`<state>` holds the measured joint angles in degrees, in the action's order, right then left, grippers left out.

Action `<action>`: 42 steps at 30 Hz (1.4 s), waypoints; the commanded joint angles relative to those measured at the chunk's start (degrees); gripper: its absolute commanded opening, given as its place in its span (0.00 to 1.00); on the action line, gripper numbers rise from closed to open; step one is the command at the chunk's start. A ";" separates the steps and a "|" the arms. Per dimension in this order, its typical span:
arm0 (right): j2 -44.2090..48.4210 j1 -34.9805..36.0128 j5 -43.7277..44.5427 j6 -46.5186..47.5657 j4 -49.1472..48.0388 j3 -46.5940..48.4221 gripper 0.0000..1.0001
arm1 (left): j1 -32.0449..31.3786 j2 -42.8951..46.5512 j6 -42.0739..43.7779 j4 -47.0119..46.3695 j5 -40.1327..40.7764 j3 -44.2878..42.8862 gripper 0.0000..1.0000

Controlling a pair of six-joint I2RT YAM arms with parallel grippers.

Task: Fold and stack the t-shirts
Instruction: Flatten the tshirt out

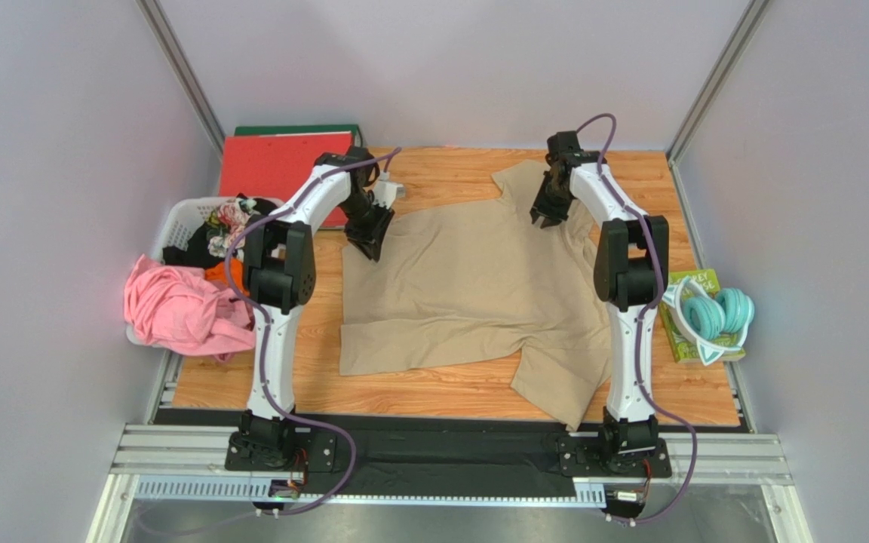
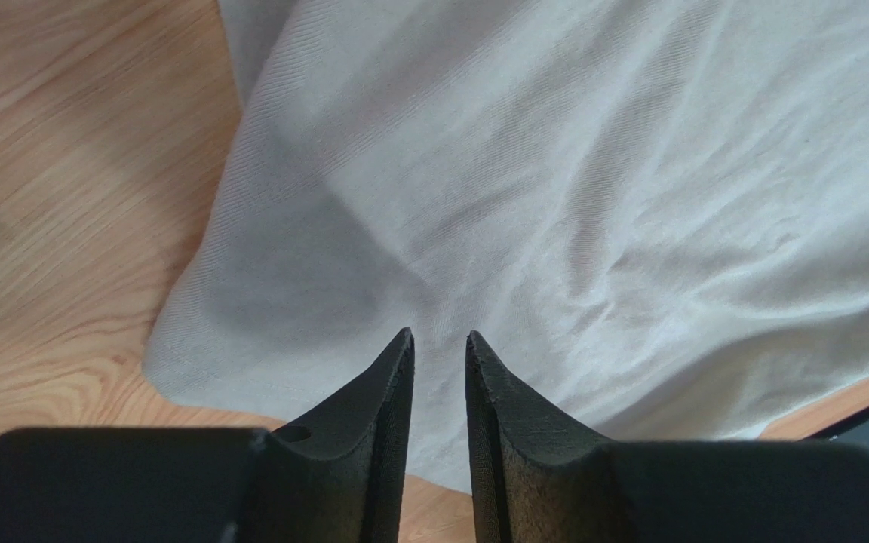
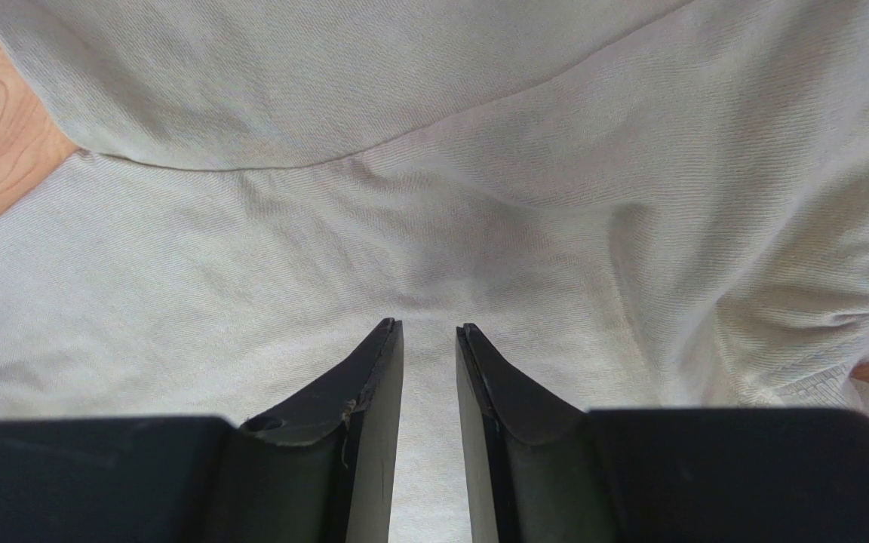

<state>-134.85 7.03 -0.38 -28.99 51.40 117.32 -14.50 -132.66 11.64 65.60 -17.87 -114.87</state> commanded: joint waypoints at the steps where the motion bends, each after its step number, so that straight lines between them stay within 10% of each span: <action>1: -1.12 -0.26 -0.85 -0.80 -1.04 3.00 0.30 | 0.44 -1.19 -2.06 -0.22 4.67 -2.37 0.31; 33: -10.53 -8.70 -8.75 -3.61 2.82 22.25 0.32 | 5.01 -10.17 -7.86 -1.01 6.27 -25.58 0.39; 42: 17.89 -0.88 2.73 2.45 4.94 7.01 0.62 | 5.27 22.37 -3.39 -9.07 4.95 0.40 0.41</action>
<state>-136.75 0.78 -3.57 -29.71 55.64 129.95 -9.58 -133.64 5.37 63.09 -11.97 -125.45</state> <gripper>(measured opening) 0.585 0.396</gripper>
